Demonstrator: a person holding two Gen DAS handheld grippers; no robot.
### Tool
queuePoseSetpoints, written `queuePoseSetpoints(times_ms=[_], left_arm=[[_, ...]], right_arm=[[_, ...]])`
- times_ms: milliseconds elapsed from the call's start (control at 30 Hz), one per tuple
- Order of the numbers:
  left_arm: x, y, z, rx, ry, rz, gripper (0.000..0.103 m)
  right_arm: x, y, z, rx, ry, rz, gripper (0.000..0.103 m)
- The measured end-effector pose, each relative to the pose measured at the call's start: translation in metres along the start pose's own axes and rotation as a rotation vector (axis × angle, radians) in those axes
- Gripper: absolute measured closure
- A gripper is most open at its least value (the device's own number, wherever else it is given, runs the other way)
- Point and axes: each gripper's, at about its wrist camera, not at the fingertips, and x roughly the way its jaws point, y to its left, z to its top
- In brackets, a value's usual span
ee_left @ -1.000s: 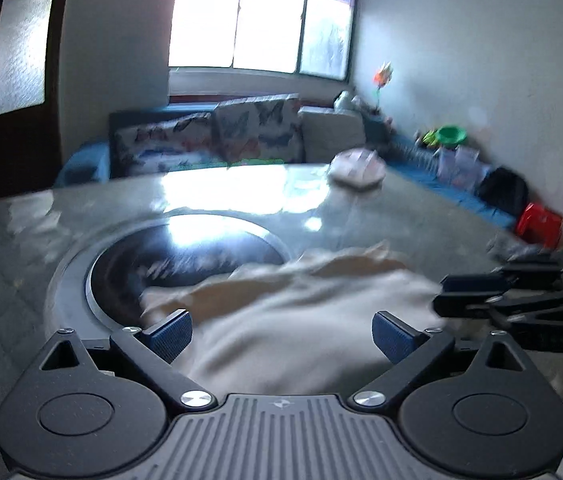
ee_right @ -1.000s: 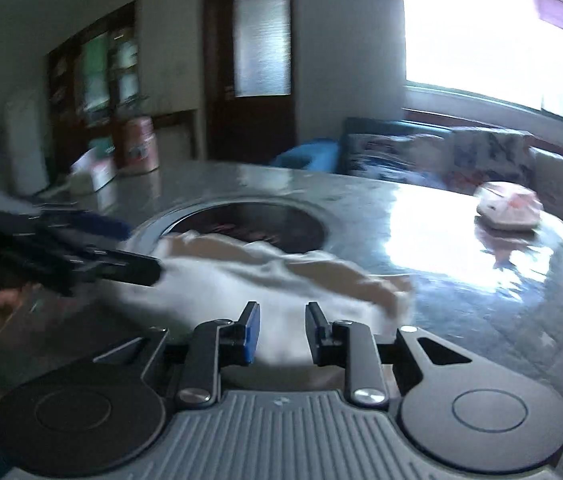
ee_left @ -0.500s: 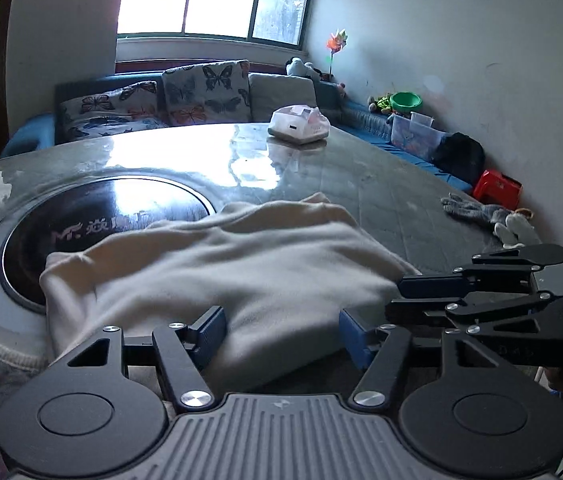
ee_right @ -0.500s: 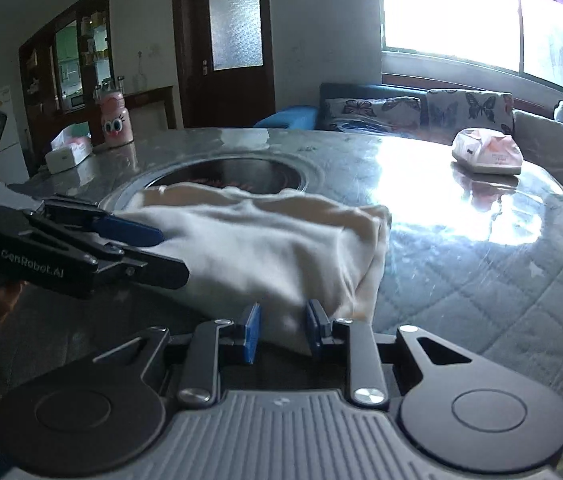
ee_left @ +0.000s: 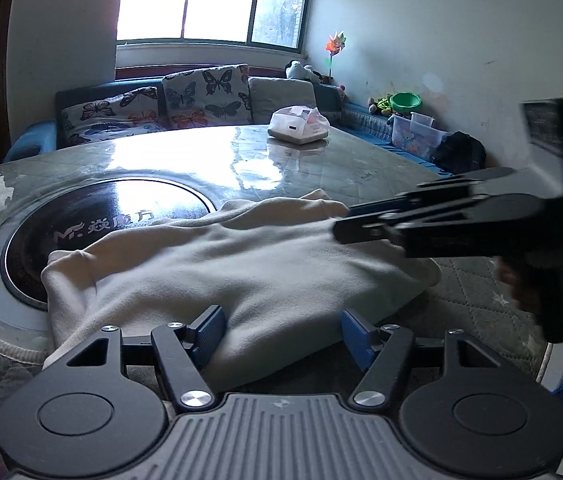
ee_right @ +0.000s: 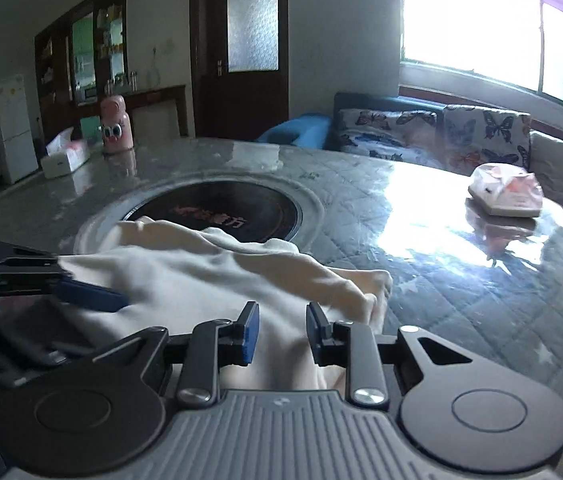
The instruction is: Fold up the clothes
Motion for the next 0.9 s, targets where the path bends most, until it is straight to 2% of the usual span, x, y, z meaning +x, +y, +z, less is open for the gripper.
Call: queuePoseSetpoints(times_ms=[167,333,500,633,767,900], left_arm=[[0.000,-0.002,-0.001,0.007,-0.001,-0.003,0.032],[0.001,-0.005,-0.001,0.017,-0.002,-0.004,0.027],[0.000,-0.001,-0.002,0.002,-0.002,-0.020,0.027],[-0.001,0.000,-0.002,-0.003,-0.007,-0.031,0.027],[-0.006,0.003,-0.003,-0.018,-0.017,-0.048,0.025],[-0.022,0.006,-0.004,-0.030,-0.044,-0.048,0.025]], right_arm=[[0.015,-0.020,0.002,0.068,0.042,-0.041,0.077],[0.021,-0.013,0.019,0.021,0.029,-0.001,0.077],[0.050,0.000,0.032,-0.012,0.067,0.059,0.077],[0.070,0.000,0.038,-0.015,0.097,0.056,0.077],[0.064,0.001,0.044,-0.013,0.084,0.055,0.077],[0.049,0.012,0.047,-0.038,0.064,0.086,0.070]])
